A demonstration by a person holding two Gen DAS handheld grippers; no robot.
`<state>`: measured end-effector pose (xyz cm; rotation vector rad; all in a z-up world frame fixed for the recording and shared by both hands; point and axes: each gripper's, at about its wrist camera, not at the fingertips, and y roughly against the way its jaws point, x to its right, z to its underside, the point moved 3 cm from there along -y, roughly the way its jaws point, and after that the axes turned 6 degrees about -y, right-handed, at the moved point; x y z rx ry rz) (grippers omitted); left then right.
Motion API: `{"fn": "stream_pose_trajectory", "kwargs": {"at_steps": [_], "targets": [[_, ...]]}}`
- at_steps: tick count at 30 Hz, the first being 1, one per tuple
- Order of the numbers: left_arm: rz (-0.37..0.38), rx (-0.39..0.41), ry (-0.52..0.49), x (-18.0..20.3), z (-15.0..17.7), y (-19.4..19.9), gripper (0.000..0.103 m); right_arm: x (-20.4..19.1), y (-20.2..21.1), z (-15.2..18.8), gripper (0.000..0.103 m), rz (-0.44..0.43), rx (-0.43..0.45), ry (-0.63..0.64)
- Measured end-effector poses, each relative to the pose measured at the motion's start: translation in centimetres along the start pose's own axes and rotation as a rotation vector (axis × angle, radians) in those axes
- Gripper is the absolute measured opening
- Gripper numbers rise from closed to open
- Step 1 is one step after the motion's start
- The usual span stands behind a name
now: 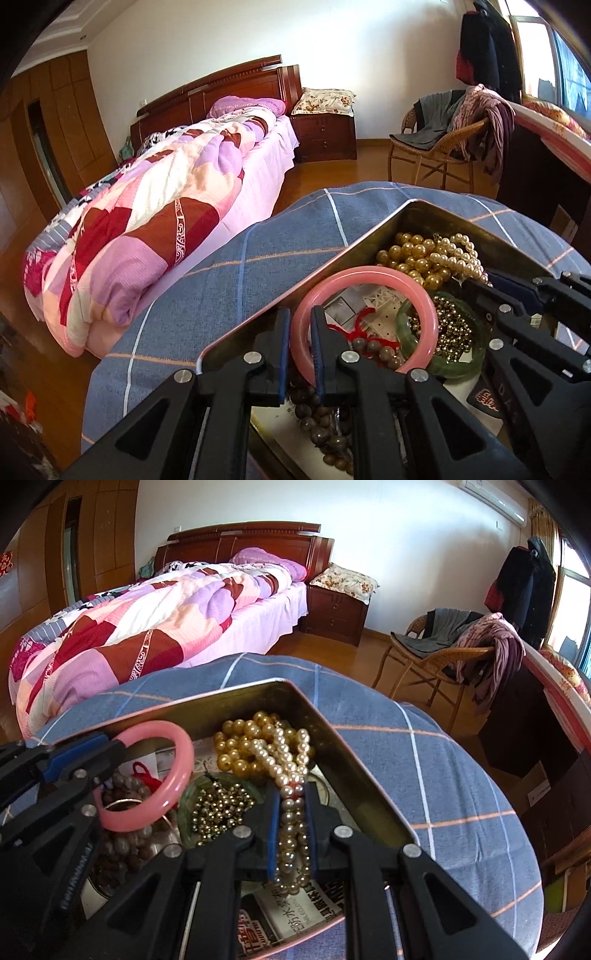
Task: Organize jewelry
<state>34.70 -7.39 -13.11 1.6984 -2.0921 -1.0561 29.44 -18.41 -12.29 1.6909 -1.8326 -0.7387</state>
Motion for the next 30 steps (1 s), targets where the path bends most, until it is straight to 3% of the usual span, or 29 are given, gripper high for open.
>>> {"fn": "stream_pose_trajectory", "kwargs": {"at_steps": [4, 6, 8, 10, 14, 20, 25, 30], "targets": [[-0.003, -0.007, -0.005, 0.0, 0.0, 0.1, 0.014, 0.0, 0.0, 0.0, 0.018, -0.028, 0.001, 0.007], [0.014, -0.027, 0.002, 0.1, 0.0, 0.2, 0.033, -0.1, 0.1, 0.0, 0.027, -0.045, 0.005, 0.008], [0.003, -0.038, 0.005, 0.1, 0.1, 0.7, 0.037, 0.1, 0.3, 0.2, 0.052, -0.044, 0.01, -0.009], [-0.011, -0.022, -0.005, 0.0, 0.1, 1.5, 0.038, 0.4, 0.8, 0.1, 0.06, -0.041, 0.017, -0.02], [-0.08, 0.008, 0.005, -0.9, 0.1, 2.9, 0.06, 1.0, 2.3, 0.1, 0.072, -0.042, 0.033, -0.048], [-0.099, 0.014, 0.029, -1.5, 1.0, 4.5, 0.065, 1.8, 4.1, 0.4, 0.1, -0.032, 0.054, -0.103], [-0.148, 0.009, 0.015, -1.3, 2.3, 6.0, 0.068, 1.3, 5.4, 1.1, 0.102, -0.027, 0.043, -0.098], [-0.14, 0.004, 0.04, -1.6, 3.7, 8.1, 0.069, 1.0, 7.3, 2.0, 0.103, -0.015, 0.05, -0.098]]}}
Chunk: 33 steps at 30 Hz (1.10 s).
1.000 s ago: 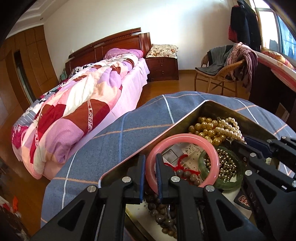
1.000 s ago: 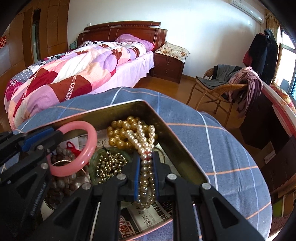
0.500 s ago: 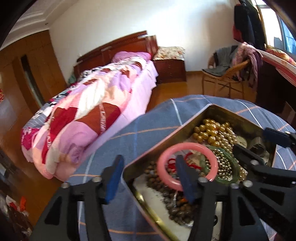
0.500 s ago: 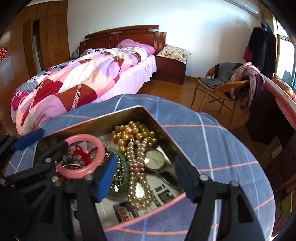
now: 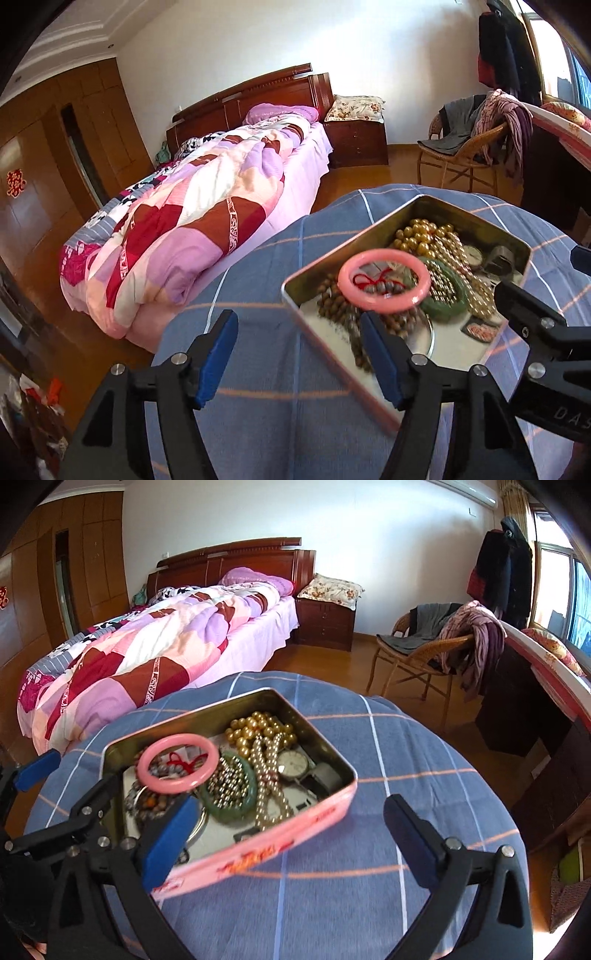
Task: Organize jewelry
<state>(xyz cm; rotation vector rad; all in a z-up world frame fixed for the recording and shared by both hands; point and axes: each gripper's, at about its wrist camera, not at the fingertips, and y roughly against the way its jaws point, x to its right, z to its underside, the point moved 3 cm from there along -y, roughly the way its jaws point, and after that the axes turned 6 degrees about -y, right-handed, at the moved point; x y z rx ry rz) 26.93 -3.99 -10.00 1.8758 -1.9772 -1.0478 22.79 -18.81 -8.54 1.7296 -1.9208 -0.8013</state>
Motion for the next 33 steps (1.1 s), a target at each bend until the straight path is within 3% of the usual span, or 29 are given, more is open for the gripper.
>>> {"fn": "stream_pose_trajectory", "kwargs": {"at_steps": [17, 25, 33], "targets": [[0.008, 0.062, 0.068, -0.9, 5.7, 9.2, 0.074, -0.8, 7.6, 4.5, 0.103, -0.017, 0.056, -0.039], [0.015, 0.085, 0.09, -1.3, 7.2, 12.4, 0.076, -1.3, 10.5, 5.6, 0.103, -0.025, 0.092, -0.041], [0.013, 0.169, 0.139, -2.9, 7.3, 16.6, 0.078, -1.8, 14.7, 5.3, 0.103, -0.03, 0.182, -0.05]]}}
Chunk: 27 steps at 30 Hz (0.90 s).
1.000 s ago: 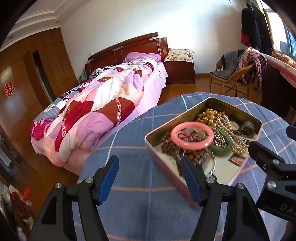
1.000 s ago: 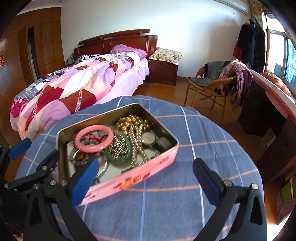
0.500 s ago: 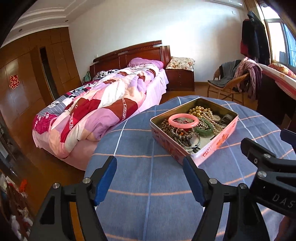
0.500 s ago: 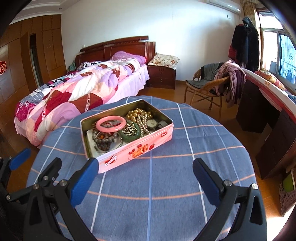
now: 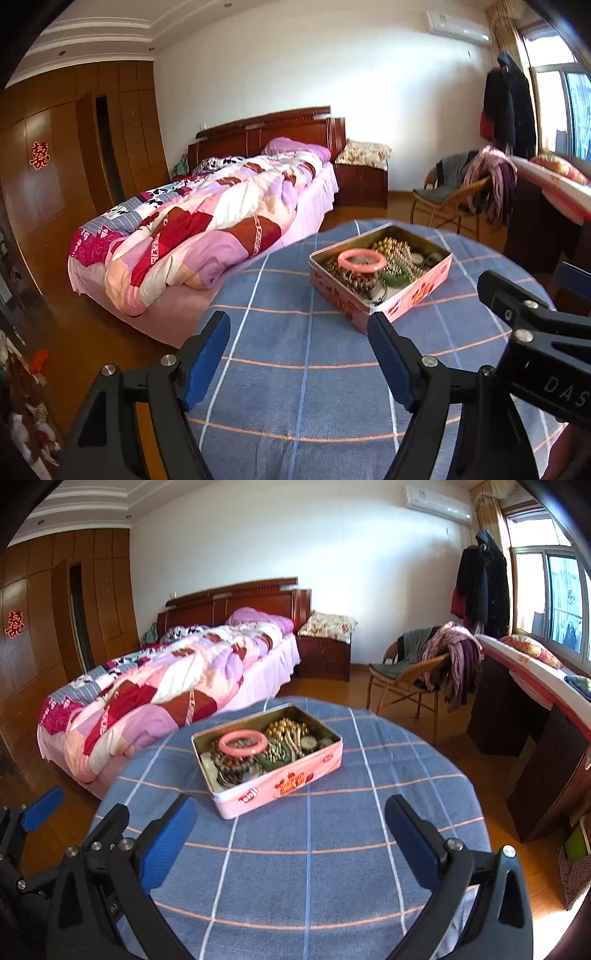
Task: Organize jewelry
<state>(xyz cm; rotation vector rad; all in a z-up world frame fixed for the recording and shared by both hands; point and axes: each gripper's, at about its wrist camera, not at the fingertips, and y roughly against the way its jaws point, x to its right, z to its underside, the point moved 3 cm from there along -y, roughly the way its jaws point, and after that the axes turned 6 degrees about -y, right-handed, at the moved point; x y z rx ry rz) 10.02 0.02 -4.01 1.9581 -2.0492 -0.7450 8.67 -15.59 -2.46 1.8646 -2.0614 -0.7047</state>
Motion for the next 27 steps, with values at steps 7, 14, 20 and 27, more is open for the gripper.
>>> {"fn": "stream_pose_trajectory", "kwargs": {"at_steps": [7, 14, 20, 27], "targets": [[-0.001, 0.09, 0.026, -1.0, -1.2, 3.6, 0.083, -0.8, 4.0, -1.4, 0.103, 0.025, 0.127, 0.002], [0.013, 0.155, 0.043, -1.5, -2.3, 6.4, 0.086, -1.3, 7.0, -2.7, 0.103, 0.015, 0.219, -0.001], [0.014, 0.193, 0.053, -1.8, -2.9, 7.9, 0.087, -1.7, 8.1, -2.9, 0.103, 0.029, 0.279, 0.009], [0.011, 0.191, 0.052, -1.8, -2.8, 8.1, 0.087, -2.0, 7.8, -2.9, 0.103, 0.029, 0.275, 0.012]]}}
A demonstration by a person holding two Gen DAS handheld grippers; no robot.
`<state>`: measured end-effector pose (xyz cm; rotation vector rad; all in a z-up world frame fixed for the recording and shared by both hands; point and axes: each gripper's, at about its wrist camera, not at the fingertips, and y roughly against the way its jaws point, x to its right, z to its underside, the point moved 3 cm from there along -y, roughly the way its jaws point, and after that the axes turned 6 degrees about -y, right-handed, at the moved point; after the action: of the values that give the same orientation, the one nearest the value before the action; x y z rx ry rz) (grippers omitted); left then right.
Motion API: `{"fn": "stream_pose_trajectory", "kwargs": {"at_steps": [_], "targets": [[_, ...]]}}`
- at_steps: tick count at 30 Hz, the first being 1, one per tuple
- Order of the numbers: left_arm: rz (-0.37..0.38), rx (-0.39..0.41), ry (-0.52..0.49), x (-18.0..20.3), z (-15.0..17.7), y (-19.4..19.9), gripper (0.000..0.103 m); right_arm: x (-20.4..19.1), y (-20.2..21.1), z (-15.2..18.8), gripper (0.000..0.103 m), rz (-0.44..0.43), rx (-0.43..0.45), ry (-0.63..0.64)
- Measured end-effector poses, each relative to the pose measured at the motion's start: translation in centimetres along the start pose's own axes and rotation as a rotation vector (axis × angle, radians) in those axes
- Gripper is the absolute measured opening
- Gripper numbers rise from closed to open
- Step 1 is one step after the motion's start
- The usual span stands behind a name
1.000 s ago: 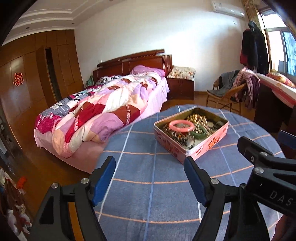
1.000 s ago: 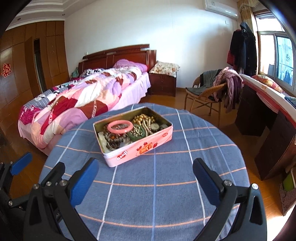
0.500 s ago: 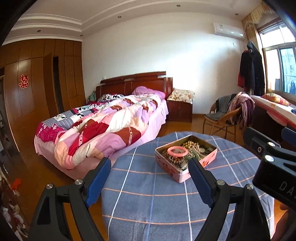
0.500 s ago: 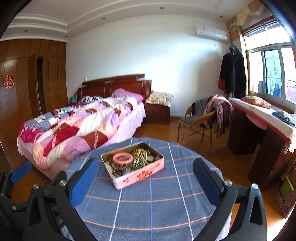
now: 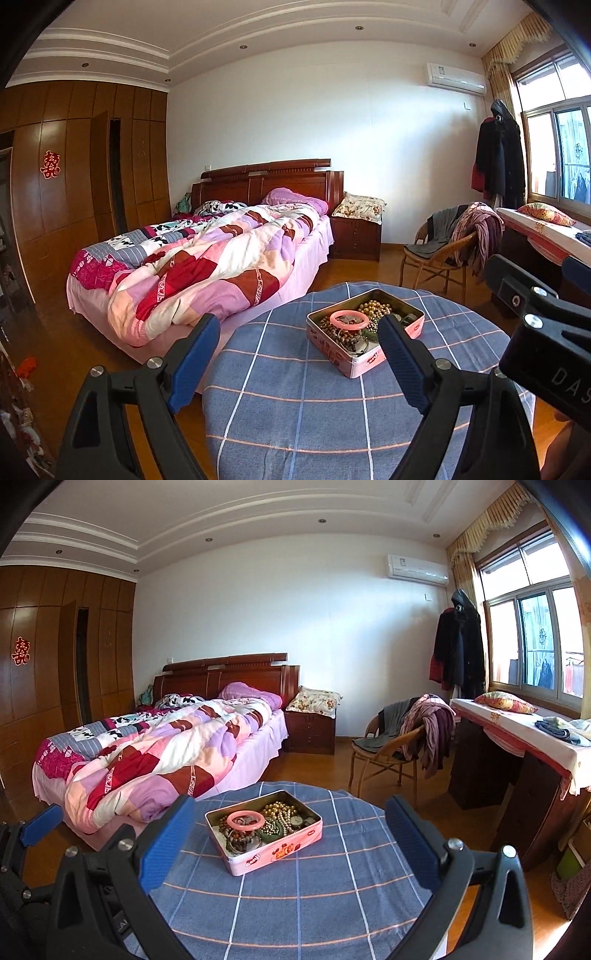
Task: Organize jewelry
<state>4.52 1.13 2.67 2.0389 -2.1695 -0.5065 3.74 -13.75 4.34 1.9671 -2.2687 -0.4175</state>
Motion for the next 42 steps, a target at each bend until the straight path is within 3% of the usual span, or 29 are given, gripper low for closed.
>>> {"fn": "stream_pose_trajectory", "kwargs": {"at_steps": [42], "targets": [[-0.002, 0.034, -0.015, 0.46, -0.72, 0.57, 0.088, 0.11, 0.11, 0.38, 0.103, 0.002, -0.004, -0.012]]}}
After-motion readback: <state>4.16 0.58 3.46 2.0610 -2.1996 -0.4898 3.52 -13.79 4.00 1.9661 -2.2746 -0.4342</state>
